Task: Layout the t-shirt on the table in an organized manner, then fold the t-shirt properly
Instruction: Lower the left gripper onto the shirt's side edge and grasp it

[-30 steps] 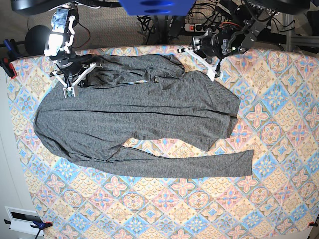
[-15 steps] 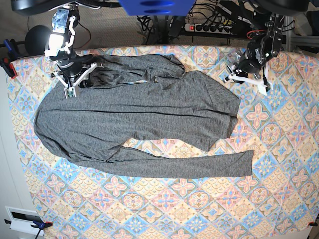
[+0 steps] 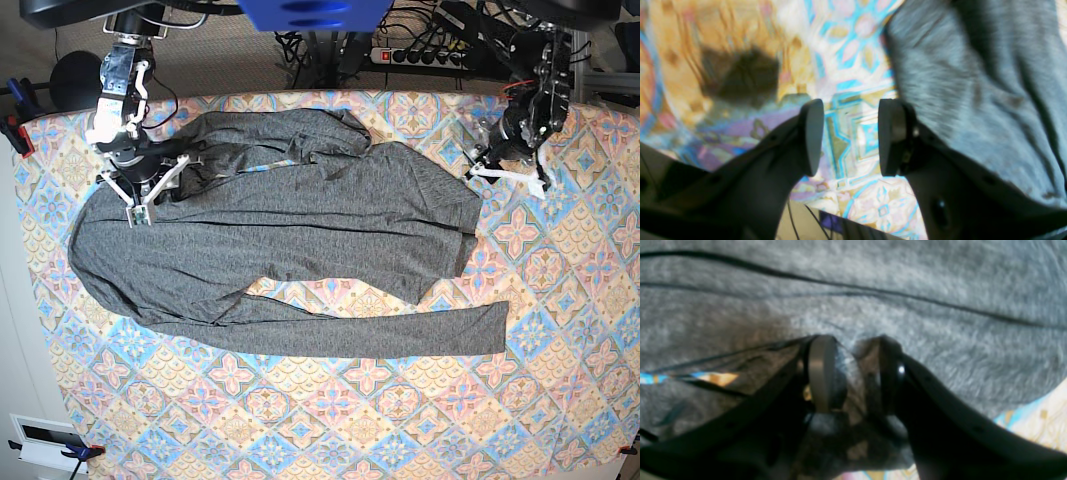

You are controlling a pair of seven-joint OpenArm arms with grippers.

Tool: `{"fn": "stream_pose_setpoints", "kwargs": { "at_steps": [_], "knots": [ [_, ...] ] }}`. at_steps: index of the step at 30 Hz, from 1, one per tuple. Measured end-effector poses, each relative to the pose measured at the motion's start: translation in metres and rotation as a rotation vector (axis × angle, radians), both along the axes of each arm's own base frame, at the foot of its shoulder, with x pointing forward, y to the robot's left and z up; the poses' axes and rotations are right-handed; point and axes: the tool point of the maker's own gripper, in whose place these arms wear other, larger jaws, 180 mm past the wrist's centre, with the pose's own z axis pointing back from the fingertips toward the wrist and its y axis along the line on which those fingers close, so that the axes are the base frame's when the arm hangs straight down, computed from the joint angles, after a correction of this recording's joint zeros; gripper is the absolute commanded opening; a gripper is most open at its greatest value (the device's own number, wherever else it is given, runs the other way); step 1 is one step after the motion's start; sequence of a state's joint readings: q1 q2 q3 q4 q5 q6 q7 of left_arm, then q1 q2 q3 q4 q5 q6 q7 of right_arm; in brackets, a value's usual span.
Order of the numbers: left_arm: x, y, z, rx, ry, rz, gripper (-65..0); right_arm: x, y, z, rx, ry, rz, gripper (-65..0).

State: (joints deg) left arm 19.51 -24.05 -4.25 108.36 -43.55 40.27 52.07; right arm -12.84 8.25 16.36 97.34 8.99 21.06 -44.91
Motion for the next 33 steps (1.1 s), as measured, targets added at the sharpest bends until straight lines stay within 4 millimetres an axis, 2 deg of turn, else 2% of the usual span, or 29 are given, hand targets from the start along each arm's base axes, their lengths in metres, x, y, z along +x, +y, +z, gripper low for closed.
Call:
{"fn": "stream_pose_setpoints", "kwargs": {
  "at_steps": [3, 5, 9, 13, 17, 22, 26, 30, 33],
  "knots": [
    [-0.001, -0.002, -0.010, -0.023, 0.035, 0.011, -38.4, -0.003, 0.002, -0.002, 0.003, 0.010, 0.006, -43.7],
    [0.007, -0.001, -0.004, -0.018, 0.007, 0.016, -38.4, -0.001, 0.000, -0.001, 0.001, 0.004, 0.000, -43.8],
    [0.028, -0.014, 0.015, -0.052, -0.068, -0.006, -38.4, -0.004, -0.012, 0.001, -0.030, 0.010, 0.011, -45.4],
    [0.044, -0.011, 0.024, -0.034, -0.109, 0.000, -38.4, -0.009, -0.030, 0.002, -0.080, 0.025, 0.020, -54.8],
    [0.055, -0.012, 0.032, -0.038, -0.138, -0.002, -38.4, -0.029, -0.025, -0.009, -0.061, 0.052, 0.022, -65.0],
    [0.058, -0.012, 0.034, -0.039, -0.145, -0.003, -38.4, -0.036, -0.027, -0.012, -0.069, 0.066, 0.026, -64.4],
    [0.058, -0.012, 0.034, -0.039, -0.145, -0.003, -38.3, -0.039, -0.035, -0.013, -0.153, 0.081, 0.052, -62.2],
    [0.057, -0.012, 0.034, -0.038, -0.145, -0.003, -35.3, -0.042, -0.048, -0.001, -0.292, 0.101, 0.069, -54.5],
    [0.058, -0.012, 0.034, -0.039, -0.145, -0.003, -31.0, -0.033, -0.043, 0.018, -0.307, 0.042, 0.082, -46.9]
  ]
}}
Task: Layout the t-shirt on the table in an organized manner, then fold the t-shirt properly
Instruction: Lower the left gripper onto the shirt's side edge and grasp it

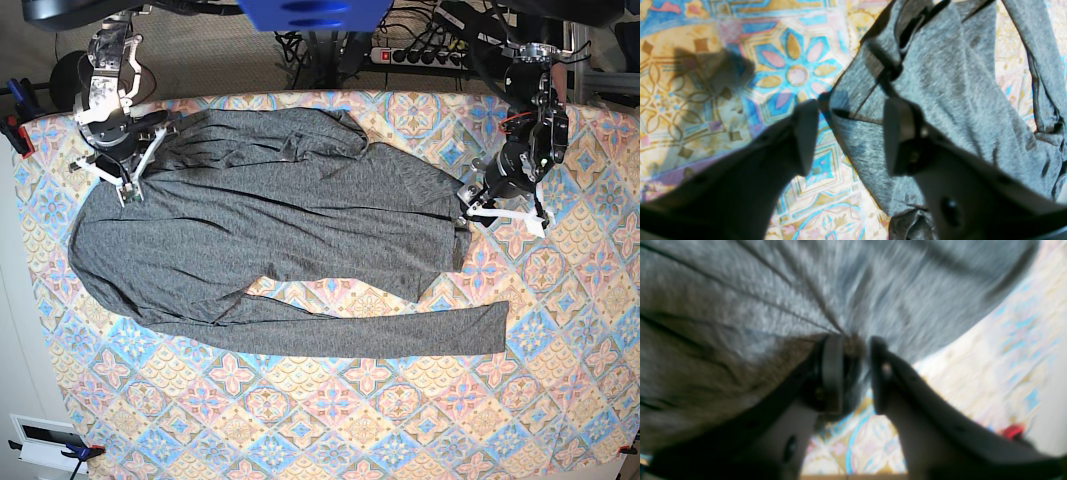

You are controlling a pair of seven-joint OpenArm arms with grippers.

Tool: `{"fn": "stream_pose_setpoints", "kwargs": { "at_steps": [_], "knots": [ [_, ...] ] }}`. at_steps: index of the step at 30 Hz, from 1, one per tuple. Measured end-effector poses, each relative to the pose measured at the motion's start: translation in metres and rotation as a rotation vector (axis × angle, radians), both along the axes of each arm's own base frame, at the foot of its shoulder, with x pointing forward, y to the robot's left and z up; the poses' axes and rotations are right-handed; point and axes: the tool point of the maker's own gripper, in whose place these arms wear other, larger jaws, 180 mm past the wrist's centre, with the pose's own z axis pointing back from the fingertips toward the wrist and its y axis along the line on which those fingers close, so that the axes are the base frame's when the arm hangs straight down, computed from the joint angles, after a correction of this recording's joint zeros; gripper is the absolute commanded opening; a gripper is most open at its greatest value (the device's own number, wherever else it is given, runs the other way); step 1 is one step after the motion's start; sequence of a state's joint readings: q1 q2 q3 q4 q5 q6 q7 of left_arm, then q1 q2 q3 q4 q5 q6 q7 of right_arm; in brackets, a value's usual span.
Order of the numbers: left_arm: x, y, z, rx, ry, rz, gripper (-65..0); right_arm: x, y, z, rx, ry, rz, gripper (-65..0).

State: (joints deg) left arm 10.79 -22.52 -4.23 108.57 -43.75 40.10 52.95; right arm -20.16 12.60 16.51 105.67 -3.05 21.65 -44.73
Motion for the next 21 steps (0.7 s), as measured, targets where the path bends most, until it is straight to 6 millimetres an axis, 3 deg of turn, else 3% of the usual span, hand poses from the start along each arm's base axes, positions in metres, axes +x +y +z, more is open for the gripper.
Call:
{"fn": "stream_pose_setpoints", "kwargs": {
  "at_steps": [4, 6, 9, 12, 16, 21],
  "knots": [
    [0.002, -0.005, 0.001, -0.039, -0.001, -0.003, -27.4, -0.002, 0.005, 0.007, -0.002, -0.016, 0.018, -39.4],
    [0.004, -0.019, 0.004, -0.119, 0.019, -0.028, -26.8, -0.006, 0.006, 0.005, -0.005, 0.000, 0.020, -37.2],
    [0.009, -0.041, 0.011, -0.222, 0.035, -0.070, -26.9, -0.002, 0.015, 0.007, 0.004, -0.014, 0.031, -36.1],
    [0.015, -0.055, 0.006, -0.295, 0.067, -0.067, -27.1, 0.001, 0.030, 0.013, 0.034, -0.044, 0.054, -36.1],
    [0.016, -0.080, -0.009, -0.406, 0.151, -0.070, -31.7, -0.005, 0.032, 0.011, 0.035, -0.030, 0.050, -36.1],
    [0.013, -0.075, -0.024, -0.417, 0.216, -0.052, -42.9, -0.004, 0.031, 0.012, 0.031, -0.033, 0.049, -36.1]
  ]
}}
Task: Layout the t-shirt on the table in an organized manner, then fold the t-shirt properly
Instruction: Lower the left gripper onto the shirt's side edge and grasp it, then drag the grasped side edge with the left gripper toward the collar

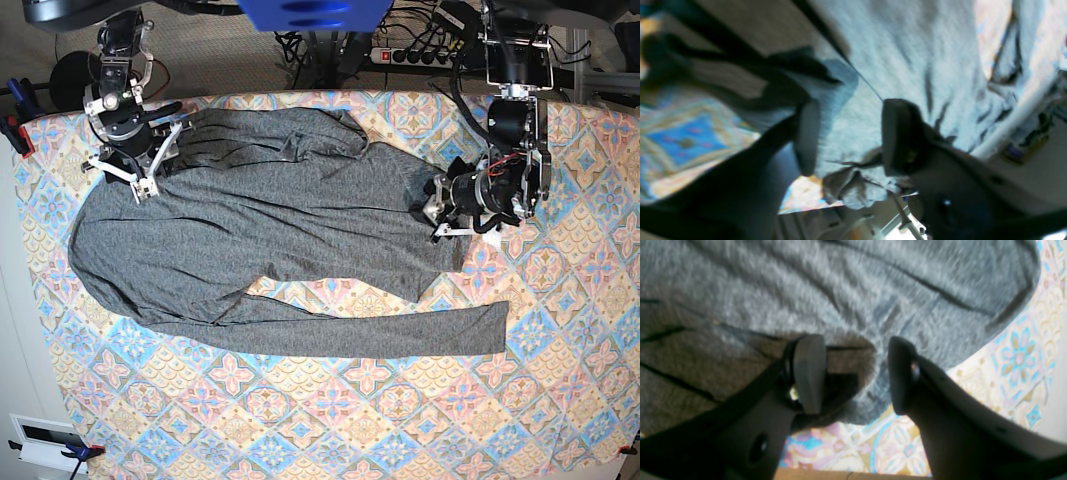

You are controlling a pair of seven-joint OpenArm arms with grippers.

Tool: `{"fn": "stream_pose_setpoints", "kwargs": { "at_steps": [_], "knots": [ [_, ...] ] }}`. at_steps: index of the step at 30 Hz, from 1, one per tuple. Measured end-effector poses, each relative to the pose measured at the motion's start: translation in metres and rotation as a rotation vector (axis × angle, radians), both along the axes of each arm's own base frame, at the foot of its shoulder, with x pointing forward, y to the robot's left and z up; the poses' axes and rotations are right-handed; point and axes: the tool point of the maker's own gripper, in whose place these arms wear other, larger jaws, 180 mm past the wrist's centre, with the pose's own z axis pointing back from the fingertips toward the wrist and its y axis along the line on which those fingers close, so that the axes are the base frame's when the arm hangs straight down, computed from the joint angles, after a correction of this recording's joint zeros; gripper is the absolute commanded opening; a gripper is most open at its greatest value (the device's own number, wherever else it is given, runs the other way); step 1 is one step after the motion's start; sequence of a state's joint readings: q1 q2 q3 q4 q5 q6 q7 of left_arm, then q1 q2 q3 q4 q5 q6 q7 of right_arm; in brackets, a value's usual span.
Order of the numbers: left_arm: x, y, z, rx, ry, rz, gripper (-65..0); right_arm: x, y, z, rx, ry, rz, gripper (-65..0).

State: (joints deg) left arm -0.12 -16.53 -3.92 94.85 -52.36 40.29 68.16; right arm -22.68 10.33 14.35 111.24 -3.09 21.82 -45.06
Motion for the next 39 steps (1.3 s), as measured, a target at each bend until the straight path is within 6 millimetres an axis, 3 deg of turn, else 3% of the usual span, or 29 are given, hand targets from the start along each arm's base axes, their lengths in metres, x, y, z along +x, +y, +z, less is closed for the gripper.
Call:
{"fn": "stream_pose_setpoints", "kwargs": {
  "at_steps": [3, 5, 11, 18, 24, 29, 39],
  "knots": [
    [-0.005, 0.008, 0.000, 0.010, 0.019, -0.015, -48.5, 0.000, 0.001, 0.000, 0.003, 0.001, 0.000, -36.1],
    [-0.004, 0.018, 0.001, 0.029, 0.018, -0.008, -48.4, 0.000, 0.001, 0.000, 0.003, 0.000, -0.001, -36.1],
    [-0.008, 0.038, 0.001, 0.100, 0.036, -0.038, -35.7, -0.001, 0.004, -0.001, 0.013, 0.000, -0.005, -36.1],
    [-0.014, -0.002, -0.011, 0.162, 0.082, -0.238, -18.1, -0.002, 0.004, -0.002, 0.013, 0.004, -0.005, -36.1],
    [-0.005, -0.021, -0.019, 0.192, 0.107, -0.320, -16.2, -0.001, 0.004, -0.001, 0.014, -0.001, -0.004, -36.1],
    [-0.007, -0.030, -0.025, 0.215, 0.153, -0.391, -23.2, -0.004, 0.004, -0.003, 0.016, 0.006, -0.004, -36.1],
    [-0.017, -0.026, -0.034, 0.285, 0.188, -0.442, -50.8, -0.006, 0.004, -0.004, 0.014, 0.014, -0.005, -36.1]
  ]
}}
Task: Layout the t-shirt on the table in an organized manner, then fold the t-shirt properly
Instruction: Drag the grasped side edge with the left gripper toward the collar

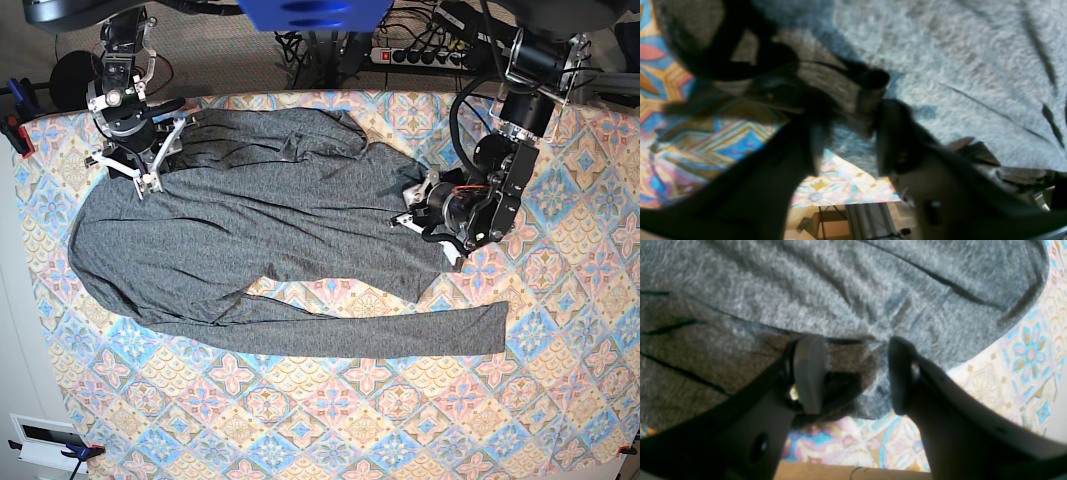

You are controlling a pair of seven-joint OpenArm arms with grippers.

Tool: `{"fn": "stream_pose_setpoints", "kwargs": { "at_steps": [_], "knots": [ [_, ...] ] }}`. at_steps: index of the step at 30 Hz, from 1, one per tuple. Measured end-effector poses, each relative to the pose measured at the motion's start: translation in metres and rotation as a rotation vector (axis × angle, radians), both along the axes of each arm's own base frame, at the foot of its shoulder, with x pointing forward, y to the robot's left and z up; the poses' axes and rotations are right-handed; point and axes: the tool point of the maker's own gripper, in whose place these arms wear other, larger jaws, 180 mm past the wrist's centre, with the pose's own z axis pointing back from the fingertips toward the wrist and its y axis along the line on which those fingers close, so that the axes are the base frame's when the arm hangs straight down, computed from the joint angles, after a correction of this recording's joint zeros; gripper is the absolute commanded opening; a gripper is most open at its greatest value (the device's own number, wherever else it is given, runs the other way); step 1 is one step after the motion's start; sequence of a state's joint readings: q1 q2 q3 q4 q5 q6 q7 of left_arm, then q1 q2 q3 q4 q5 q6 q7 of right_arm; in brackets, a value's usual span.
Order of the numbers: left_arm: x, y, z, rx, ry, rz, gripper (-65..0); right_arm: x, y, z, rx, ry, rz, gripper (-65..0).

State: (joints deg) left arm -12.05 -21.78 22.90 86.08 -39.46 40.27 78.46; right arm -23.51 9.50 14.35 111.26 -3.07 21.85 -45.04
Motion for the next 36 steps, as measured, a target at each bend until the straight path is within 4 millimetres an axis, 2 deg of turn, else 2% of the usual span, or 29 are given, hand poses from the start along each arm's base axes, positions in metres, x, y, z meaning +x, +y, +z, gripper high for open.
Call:
{"fn": "stream_pose_setpoints", "kwargs": {
  "at_steps": [3, 5, 10, 13, 18, 23, 26, 29, 33, 36],
  "knots": [
    [0.000, 0.001, 0.000, 0.003, 0.003, 0.001, -60.3, 0.000, 0.000, 0.000, -0.001, 0.000, 0.000, -36.1],
    [0.000, 0.001, 0.000, 0.000, 0.001, 0.002, -64.3, 0.000, 0.000, 0.000, 0.000, 0.000, 0.000, -36.1],
    [0.001, -0.001, 0.009, 0.017, -0.087, -0.024, -64.1, 0.001, 0.000, 0.000, 0.001, -0.002, 0.000, -36.1],
    [-0.022, -0.016, 0.013, -0.037, -0.064, -0.067, -64.1, 0.002, 0.000, 0.001, 0.001, -0.004, 0.000, -36.1],
    [-0.044, -0.025, 0.017, -0.058, -0.078, -0.104, -63.8, 0.003, 0.000, 0.001, 0.001, -0.007, 0.000, -36.1],
    [-0.075, -0.009, 0.010, -0.020, -0.037, -0.126, -63.8, 0.003, 0.000, 0.001, 0.002, -0.007, 0.000, -36.1],
    [-0.079, -0.008, 0.015, -0.020, -0.058, -0.139, -63.7, 0.003, 0.000, 0.001, -0.001, -0.006, -0.001, -36.1],
    [-0.088, 0.002, 0.018, -0.001, -0.054, -0.161, -63.6, 0.003, 0.000, 0.001, 0.000, -0.007, -0.001, -36.1],
    [-0.089, 0.007, 0.024, 0.013, -0.073, -0.175, -63.6, 0.003, 0.000, 0.001, 0.001, -0.007, 0.000, -36.1],
    [-0.093, 0.015, 0.027, 0.008, -0.078, -0.130, -63.6, 0.003, -0.001, 0.001, -0.001, -0.008, -0.003, -36.1]
  ]
}}
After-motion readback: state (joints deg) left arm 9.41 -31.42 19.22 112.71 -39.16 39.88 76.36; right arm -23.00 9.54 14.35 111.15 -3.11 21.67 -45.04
